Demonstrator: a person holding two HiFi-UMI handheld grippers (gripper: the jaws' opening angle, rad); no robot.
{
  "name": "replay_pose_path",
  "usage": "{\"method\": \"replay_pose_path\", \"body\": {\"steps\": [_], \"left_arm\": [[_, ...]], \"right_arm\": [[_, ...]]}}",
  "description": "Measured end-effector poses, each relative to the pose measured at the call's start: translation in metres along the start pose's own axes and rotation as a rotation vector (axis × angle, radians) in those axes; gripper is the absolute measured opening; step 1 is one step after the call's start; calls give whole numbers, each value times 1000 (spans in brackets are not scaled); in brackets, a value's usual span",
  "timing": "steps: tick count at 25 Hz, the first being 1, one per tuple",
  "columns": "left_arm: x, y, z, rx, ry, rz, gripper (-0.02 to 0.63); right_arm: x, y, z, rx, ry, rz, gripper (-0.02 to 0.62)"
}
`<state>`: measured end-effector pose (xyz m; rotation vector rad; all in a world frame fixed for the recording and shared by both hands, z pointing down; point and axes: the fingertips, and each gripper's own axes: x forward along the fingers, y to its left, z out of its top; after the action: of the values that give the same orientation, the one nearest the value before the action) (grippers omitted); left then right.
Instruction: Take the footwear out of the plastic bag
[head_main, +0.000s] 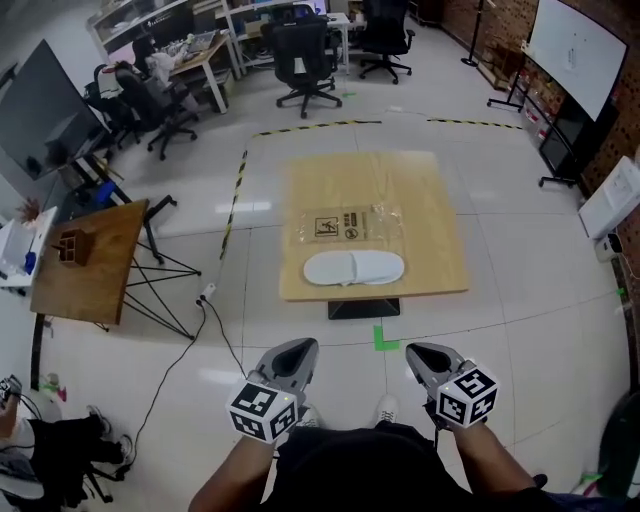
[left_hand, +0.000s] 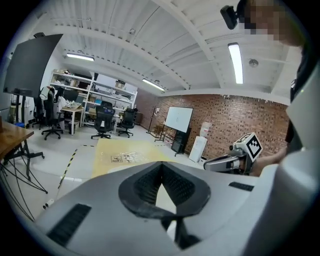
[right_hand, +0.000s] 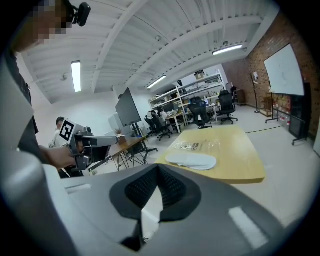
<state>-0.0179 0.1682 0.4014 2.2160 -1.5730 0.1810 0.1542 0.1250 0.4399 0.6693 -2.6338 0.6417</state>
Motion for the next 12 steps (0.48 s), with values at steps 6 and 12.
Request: {"method": "replay_pose_path", "body": {"steps": [6, 12], "left_arm": [[-9, 23, -3, 10, 9, -54, 6], [-11, 31, -1, 11, 4, -74, 6]], "right_arm": [[11, 21, 0, 21, -21, -81, 2], [8, 31, 2, 31, -36, -126, 2]]}}
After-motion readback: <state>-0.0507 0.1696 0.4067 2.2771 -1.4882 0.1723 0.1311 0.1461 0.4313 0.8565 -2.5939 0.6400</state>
